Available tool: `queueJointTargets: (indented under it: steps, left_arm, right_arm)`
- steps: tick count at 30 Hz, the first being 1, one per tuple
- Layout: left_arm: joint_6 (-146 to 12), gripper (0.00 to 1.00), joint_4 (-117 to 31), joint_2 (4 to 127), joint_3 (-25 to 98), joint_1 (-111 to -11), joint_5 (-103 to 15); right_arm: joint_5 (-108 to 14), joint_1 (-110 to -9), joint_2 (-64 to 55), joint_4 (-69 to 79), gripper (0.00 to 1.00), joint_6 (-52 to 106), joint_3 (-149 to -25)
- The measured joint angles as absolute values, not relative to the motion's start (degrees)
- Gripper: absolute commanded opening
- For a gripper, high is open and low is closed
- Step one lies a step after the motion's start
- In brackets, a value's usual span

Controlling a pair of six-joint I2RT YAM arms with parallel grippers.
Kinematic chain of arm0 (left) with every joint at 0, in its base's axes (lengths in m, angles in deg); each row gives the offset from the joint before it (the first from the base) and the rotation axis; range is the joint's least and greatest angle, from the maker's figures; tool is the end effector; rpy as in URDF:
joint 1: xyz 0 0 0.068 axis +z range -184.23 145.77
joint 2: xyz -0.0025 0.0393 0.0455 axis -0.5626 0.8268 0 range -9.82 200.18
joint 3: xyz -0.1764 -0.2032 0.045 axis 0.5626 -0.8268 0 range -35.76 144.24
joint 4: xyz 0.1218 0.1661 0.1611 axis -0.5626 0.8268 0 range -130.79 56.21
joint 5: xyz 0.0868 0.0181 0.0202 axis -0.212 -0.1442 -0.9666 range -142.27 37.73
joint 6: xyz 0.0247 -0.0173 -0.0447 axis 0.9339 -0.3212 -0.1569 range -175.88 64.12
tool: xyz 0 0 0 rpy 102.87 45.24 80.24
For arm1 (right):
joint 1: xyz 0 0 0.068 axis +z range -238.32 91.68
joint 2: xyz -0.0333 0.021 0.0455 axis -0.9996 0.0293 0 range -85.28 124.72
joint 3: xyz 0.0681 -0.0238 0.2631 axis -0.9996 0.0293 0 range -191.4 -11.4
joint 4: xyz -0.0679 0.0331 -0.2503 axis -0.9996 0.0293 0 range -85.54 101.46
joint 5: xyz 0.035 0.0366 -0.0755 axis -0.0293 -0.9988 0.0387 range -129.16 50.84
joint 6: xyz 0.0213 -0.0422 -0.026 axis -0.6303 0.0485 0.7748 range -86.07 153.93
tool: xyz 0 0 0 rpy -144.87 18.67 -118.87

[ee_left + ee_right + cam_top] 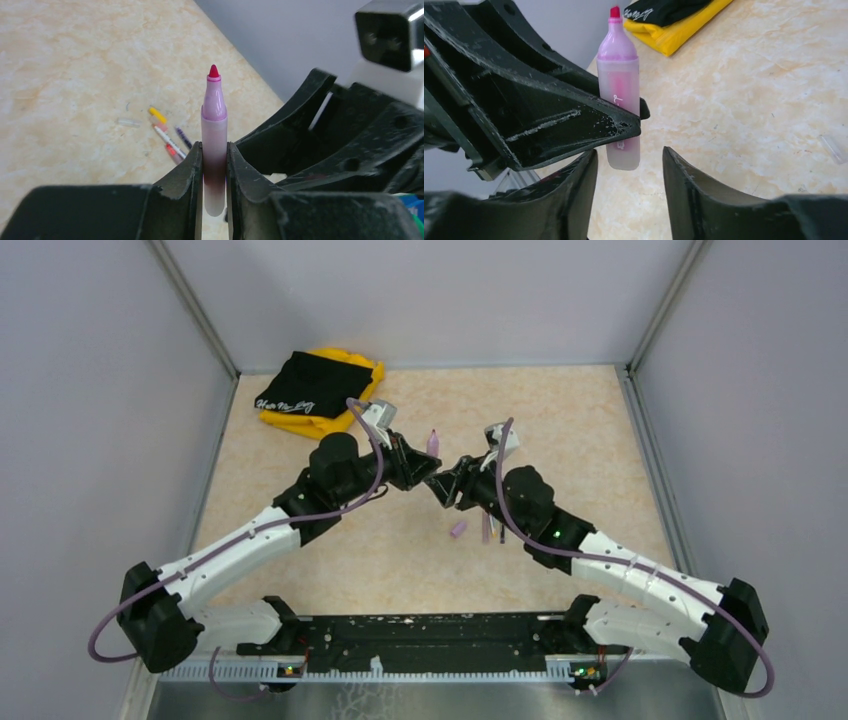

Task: Insert the pens into the pen caps

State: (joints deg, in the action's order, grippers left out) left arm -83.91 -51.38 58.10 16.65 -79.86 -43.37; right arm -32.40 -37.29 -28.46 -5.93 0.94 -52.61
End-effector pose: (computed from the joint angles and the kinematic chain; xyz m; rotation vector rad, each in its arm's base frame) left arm 0.1931 -0.2052 0.3411 0.3962 1.7324 -1.0852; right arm 0.1520 0.1812 0.3163 -0.1822 1.7539 0.9985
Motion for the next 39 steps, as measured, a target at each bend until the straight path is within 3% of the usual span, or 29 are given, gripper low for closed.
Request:
queueJointTargets:
  steps: [4, 14, 25, 39]
  left_arm:
    - [-81.0, 0.0, -47.9, 57.7, 16.7, -79.6, -45.5]
    - [-73.3, 0.0, -39.0, 47.5, 11.6, -79.5, -50.4]
    - [-72.2, 0.0, -29.7, 35.3, 6.5, -79.5, -57.6]
    - [-69.7, 0.0, -23.9, 34.0, 6.5, -79.5, -63.5]
  right_arm:
    - [-29.3, -37.3, -30.6, -2.5, 0.6, 1.1, -52.6]
    - [-20.1, -37.3, -32.2, 15.4, 0.61, -4.1, -53.1]
    - [-16.0, -37.5, -19.0, 33.8, 0.61, -16.9, -59.7]
    - [-17.2, -37.9, 6.9, 43.9, 0.6, -26.7, -75.8]
